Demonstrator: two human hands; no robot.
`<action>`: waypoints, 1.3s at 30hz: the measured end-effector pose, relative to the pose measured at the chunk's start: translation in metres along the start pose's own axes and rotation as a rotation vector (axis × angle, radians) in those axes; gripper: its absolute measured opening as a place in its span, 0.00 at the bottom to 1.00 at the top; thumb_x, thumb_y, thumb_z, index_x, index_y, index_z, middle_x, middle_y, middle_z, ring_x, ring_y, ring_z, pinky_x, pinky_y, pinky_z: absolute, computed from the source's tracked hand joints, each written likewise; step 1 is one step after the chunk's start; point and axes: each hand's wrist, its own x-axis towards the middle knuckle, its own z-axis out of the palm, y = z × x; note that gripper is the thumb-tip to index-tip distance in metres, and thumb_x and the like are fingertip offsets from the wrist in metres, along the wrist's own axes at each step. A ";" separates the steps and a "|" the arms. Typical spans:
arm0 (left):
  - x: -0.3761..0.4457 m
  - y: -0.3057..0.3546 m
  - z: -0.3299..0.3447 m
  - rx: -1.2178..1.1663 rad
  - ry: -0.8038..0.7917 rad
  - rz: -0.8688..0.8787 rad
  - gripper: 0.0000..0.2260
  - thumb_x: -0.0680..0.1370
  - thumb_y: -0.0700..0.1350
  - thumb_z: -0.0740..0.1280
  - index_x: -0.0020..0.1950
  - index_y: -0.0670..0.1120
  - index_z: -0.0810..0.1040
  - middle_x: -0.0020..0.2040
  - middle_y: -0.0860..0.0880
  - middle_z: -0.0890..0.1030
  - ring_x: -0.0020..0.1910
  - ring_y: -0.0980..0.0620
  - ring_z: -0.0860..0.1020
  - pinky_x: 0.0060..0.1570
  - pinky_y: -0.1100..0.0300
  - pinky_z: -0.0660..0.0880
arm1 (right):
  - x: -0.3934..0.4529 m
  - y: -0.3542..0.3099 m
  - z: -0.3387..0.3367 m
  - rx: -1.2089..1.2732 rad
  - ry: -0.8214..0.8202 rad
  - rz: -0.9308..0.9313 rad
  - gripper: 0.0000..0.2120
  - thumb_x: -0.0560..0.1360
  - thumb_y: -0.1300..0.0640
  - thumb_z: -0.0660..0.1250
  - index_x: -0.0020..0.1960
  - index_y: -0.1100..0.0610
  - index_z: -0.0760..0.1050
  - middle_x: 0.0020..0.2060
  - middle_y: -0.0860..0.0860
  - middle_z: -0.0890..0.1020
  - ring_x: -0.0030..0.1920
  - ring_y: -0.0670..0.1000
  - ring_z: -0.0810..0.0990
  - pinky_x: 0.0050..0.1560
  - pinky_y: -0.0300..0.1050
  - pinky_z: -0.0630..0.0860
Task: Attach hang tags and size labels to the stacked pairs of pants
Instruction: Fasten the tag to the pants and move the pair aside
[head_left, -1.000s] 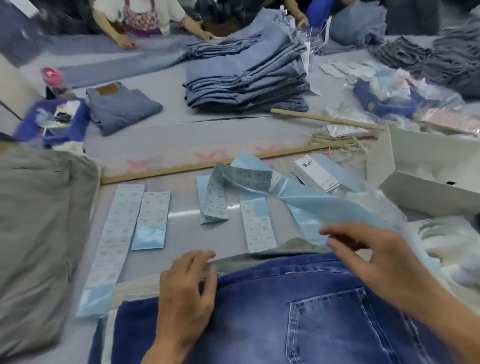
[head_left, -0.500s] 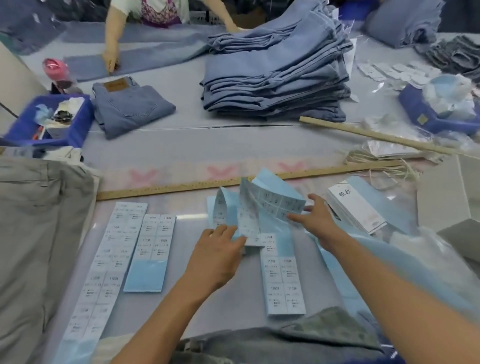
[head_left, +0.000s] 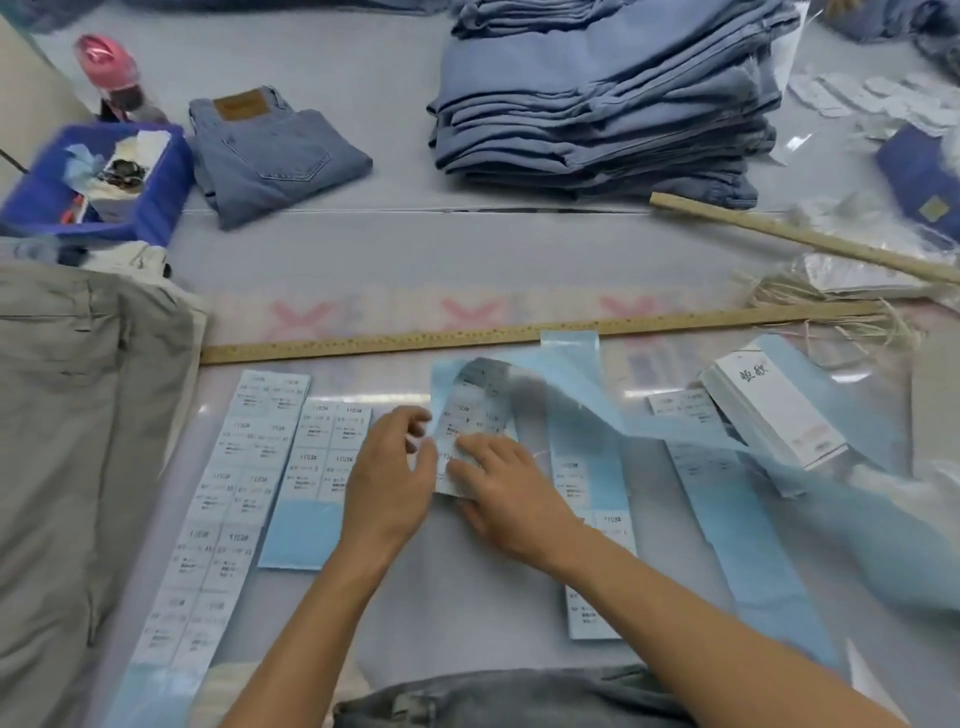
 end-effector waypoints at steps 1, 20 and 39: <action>0.004 -0.001 0.005 -0.011 -0.068 -0.016 0.12 0.80 0.47 0.67 0.63 0.55 0.74 0.56 0.57 0.77 0.53 0.56 0.76 0.52 0.58 0.73 | -0.001 0.001 0.004 0.001 -0.023 -0.002 0.19 0.75 0.56 0.70 0.65 0.61 0.77 0.70 0.60 0.74 0.71 0.63 0.71 0.70 0.60 0.68; 0.005 -0.027 0.040 0.570 -0.160 0.346 0.10 0.76 0.42 0.71 0.57 0.44 0.82 0.67 0.43 0.77 0.63 0.39 0.76 0.53 0.45 0.75 | -0.003 0.092 -0.095 0.094 0.648 0.479 0.30 0.74 0.61 0.74 0.74 0.59 0.69 0.69 0.61 0.69 0.69 0.59 0.69 0.69 0.59 0.70; 0.145 0.064 0.099 0.001 -0.099 -0.097 0.18 0.79 0.54 0.71 0.66 0.49 0.77 0.53 0.49 0.83 0.54 0.48 0.80 0.54 0.51 0.78 | 0.077 0.128 -0.050 0.446 0.199 0.501 0.18 0.79 0.58 0.68 0.68 0.54 0.76 0.66 0.53 0.76 0.67 0.53 0.73 0.69 0.44 0.67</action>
